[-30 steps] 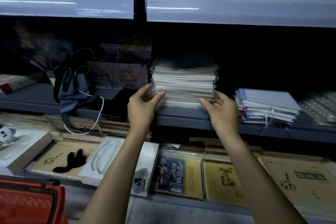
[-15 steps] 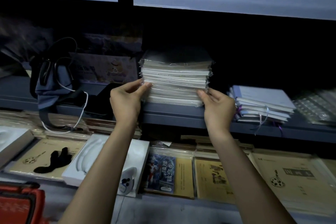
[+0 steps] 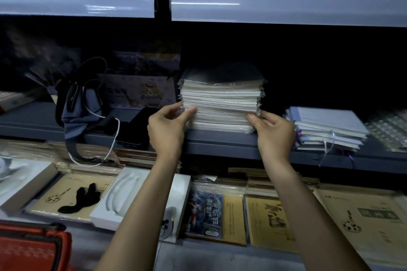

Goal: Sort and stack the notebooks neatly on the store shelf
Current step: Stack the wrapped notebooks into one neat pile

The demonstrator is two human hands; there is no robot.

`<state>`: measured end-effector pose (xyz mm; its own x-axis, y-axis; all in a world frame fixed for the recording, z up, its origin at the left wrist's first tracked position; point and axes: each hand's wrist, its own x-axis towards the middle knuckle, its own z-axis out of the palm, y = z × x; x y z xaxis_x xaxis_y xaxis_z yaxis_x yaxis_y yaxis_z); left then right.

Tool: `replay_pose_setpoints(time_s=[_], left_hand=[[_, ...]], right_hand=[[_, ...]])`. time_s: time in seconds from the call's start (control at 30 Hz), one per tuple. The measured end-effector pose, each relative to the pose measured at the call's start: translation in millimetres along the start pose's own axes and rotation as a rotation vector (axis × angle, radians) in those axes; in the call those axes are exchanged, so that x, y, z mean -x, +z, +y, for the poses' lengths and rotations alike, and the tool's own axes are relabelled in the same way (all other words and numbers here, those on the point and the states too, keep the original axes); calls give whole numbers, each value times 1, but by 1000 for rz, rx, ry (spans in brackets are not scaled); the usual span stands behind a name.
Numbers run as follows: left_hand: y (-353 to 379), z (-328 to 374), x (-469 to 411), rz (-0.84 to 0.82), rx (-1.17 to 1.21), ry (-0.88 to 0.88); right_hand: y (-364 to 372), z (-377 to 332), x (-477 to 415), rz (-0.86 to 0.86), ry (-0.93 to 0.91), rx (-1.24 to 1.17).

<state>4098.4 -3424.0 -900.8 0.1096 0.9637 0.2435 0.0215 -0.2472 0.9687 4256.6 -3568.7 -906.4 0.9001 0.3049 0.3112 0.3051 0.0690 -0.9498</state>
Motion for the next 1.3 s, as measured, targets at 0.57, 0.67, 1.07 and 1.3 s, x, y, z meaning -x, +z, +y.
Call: replay_pose_setpoints(time_s=[0.57, 0.67, 1.07, 1.3], left_hand=[[2, -2, 4, -98, 88, 79], [5, -2, 2, -59, 114, 88], [11, 3, -5, -28, 255, 27], [14, 4, -7, -8, 265, 5]], right_hand=[[0, -16, 23, -23, -6, -94], [1, -16, 20, 10, 9, -143], [4, -16, 7, 108, 107, -179], [6, -15, 0, 167, 127, -158]])
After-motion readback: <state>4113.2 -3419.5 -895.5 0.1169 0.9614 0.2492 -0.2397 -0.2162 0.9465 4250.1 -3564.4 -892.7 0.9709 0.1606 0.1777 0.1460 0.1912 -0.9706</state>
